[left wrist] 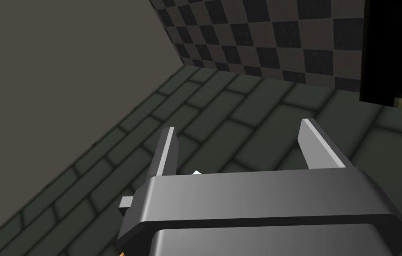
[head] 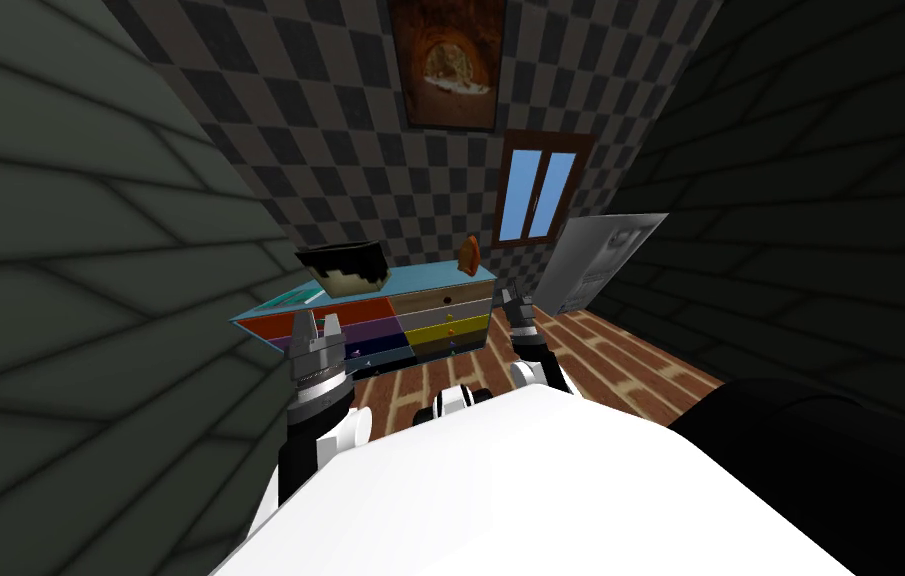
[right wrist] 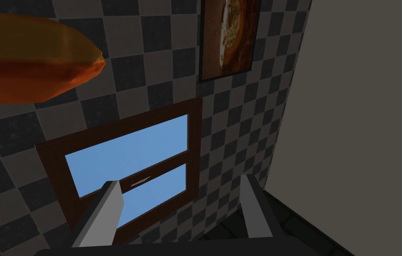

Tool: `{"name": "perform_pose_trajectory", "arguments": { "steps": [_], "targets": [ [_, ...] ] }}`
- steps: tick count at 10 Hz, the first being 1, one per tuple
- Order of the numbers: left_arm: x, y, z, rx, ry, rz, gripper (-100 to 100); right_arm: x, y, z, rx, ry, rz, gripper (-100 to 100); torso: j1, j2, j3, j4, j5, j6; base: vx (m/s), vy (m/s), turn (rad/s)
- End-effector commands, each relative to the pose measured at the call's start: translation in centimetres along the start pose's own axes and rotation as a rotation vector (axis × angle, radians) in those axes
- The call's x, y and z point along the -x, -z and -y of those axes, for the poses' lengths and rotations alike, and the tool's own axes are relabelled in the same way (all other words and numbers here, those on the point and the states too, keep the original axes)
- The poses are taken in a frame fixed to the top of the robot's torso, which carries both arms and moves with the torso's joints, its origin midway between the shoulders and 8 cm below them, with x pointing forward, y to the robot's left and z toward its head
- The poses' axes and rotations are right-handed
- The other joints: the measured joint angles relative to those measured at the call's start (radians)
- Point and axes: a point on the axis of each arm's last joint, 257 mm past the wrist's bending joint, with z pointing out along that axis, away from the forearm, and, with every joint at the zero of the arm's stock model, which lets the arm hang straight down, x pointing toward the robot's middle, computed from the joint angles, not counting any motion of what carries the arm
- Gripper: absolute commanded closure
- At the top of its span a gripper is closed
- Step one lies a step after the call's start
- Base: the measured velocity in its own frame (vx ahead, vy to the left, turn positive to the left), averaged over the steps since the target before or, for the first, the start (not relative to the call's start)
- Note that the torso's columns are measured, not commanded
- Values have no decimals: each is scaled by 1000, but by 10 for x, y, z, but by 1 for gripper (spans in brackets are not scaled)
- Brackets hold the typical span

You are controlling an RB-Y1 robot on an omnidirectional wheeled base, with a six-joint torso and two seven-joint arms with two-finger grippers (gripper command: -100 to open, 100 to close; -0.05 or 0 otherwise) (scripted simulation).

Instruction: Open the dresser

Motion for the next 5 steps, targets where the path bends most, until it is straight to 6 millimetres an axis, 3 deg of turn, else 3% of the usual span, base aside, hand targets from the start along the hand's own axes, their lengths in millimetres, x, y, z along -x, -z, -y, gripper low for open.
{"name": "perform_pose_trajectory", "arguments": {
  "steps": [1,5],
  "targets": [
    [-10,4,-11,2,-19,-70,-100,0,0,0,0,0,0,0,-1,9,-20,10,0,0,29,-40,0],
    [-21,16,-41,32,-39,-143,-100,0,0,0,0,0,0,0,-1,12,-25,14,0,0,54,-65,-1]
  ]
}}
